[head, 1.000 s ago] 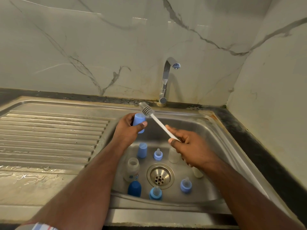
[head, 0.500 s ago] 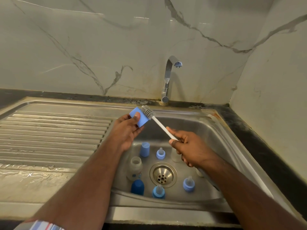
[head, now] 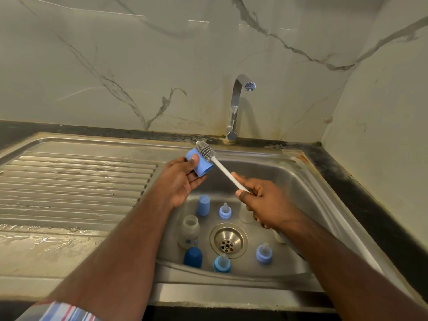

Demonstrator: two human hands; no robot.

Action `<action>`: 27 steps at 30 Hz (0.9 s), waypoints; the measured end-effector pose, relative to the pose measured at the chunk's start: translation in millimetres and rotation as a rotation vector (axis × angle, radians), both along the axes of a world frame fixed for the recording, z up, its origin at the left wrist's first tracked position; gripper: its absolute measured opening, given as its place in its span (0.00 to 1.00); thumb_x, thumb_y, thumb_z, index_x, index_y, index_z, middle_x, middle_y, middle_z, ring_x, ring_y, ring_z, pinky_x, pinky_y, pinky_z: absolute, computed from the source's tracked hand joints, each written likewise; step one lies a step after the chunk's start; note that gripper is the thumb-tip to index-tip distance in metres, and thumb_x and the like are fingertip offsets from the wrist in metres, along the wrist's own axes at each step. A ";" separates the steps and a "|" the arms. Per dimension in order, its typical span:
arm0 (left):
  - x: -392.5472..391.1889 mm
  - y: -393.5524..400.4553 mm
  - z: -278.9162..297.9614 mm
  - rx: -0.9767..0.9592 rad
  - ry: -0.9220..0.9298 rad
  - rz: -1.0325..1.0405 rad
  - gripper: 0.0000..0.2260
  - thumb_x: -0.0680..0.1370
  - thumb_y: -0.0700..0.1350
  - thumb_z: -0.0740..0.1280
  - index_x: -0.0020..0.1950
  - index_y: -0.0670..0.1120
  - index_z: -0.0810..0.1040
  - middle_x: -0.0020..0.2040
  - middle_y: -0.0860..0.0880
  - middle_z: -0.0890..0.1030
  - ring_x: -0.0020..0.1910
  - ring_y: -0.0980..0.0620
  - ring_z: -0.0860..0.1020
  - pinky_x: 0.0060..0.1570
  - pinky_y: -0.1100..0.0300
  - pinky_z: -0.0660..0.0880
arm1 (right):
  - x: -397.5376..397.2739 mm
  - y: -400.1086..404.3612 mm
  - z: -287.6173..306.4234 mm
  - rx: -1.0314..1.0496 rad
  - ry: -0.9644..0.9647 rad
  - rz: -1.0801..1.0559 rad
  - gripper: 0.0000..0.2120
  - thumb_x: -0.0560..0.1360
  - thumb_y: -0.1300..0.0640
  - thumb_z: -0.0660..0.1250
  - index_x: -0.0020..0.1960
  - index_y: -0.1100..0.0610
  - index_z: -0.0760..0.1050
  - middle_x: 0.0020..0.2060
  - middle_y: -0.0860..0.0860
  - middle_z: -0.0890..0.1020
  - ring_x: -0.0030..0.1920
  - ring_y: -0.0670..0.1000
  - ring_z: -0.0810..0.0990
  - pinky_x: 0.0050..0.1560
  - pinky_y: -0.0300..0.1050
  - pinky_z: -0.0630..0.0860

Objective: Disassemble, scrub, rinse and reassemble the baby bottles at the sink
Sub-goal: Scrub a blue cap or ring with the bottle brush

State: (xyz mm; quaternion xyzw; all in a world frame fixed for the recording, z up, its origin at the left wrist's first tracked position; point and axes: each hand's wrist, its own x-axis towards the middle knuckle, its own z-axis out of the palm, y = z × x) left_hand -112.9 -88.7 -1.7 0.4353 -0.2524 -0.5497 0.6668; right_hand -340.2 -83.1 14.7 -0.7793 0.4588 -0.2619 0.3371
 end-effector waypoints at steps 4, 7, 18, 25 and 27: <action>-4.4 2.9 2.3 -0.013 0.020 -0.052 0.10 0.82 0.42 0.66 0.61 0.39 0.77 0.56 0.40 0.85 0.57 0.43 0.84 0.59 0.47 0.79 | -2.0 -5.0 0.2 -0.044 0.057 -0.047 0.22 0.82 0.53 0.64 0.74 0.38 0.68 0.34 0.36 0.71 0.29 0.40 0.71 0.30 0.32 0.66; -3.1 3.6 1.7 -0.012 0.027 -0.043 0.12 0.83 0.43 0.65 0.64 0.39 0.76 0.58 0.39 0.84 0.58 0.43 0.83 0.54 0.50 0.81 | -2.7 -3.5 0.2 -0.023 -0.060 -0.020 0.22 0.81 0.55 0.65 0.71 0.37 0.70 0.32 0.36 0.73 0.25 0.39 0.70 0.27 0.35 0.68; -7.2 8.9 4.4 -0.028 0.086 -0.106 0.12 0.83 0.43 0.64 0.65 0.39 0.74 0.63 0.36 0.81 0.62 0.40 0.81 0.57 0.47 0.80 | -4.2 -6.6 0.8 0.012 -0.001 -0.061 0.22 0.82 0.54 0.64 0.73 0.39 0.69 0.35 0.40 0.73 0.29 0.41 0.70 0.27 0.35 0.68; -2.6 3.1 2.9 -0.012 0.174 -0.053 0.15 0.84 0.44 0.63 0.67 0.37 0.72 0.57 0.36 0.83 0.55 0.40 0.84 0.51 0.48 0.83 | -1.8 -5.4 -2.0 -0.020 0.062 -0.035 0.22 0.82 0.54 0.64 0.74 0.40 0.69 0.35 0.36 0.71 0.28 0.40 0.71 0.27 0.30 0.66; -0.9 2.2 2.9 0.000 0.188 -0.018 0.14 0.85 0.46 0.62 0.66 0.38 0.72 0.55 0.37 0.84 0.54 0.40 0.84 0.52 0.48 0.82 | -2.9 -5.9 -0.3 -0.074 0.064 -0.050 0.22 0.82 0.52 0.64 0.75 0.41 0.68 0.43 0.35 0.77 0.30 0.36 0.75 0.30 0.28 0.66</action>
